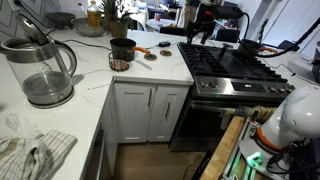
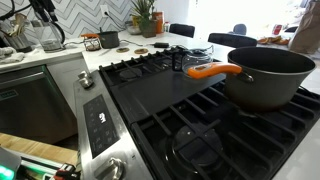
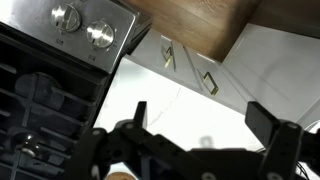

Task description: Pick up the gray pot from the kitchen counter and put it on the top left cooker on the hob of the stove

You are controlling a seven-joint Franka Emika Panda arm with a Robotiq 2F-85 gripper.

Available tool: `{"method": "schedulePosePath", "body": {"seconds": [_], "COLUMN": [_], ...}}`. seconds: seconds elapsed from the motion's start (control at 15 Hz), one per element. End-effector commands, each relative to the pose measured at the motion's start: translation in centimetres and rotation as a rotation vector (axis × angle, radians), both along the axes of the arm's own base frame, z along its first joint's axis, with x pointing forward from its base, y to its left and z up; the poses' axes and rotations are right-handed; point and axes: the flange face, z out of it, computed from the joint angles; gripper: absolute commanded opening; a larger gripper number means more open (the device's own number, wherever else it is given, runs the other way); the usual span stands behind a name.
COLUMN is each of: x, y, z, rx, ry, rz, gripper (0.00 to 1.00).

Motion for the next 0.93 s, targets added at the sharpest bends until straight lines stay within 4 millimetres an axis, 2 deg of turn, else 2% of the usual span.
{"method": "schedulePosePath", "body": {"seconds": [0.0,0.2,0.4,0.53,0.67,0.73,0.87], "x": [1.2,3.8,7.3,10.0,12.5,9.6,10.6], "y": [-1.3,-3.9,-7.2,-7.8,-7.4,-7.7,-7.7], "z": [0.5,1.3,1.9,2.0,2.1,2.2,1.8], "rx": [-0.034,-0.052,-0.026,-0.021,-0.008,-0.027,-0.025], "ry": [0.015,0.013,-0.012,-0.034,-0.063,-0.049,-0.045], "rz": [0.044,0.082,0.085,0.124,0.176,0.128,0.134], "gripper": [1.0,1.0,1.0,1.0,1.0,1.0,1.0]}}
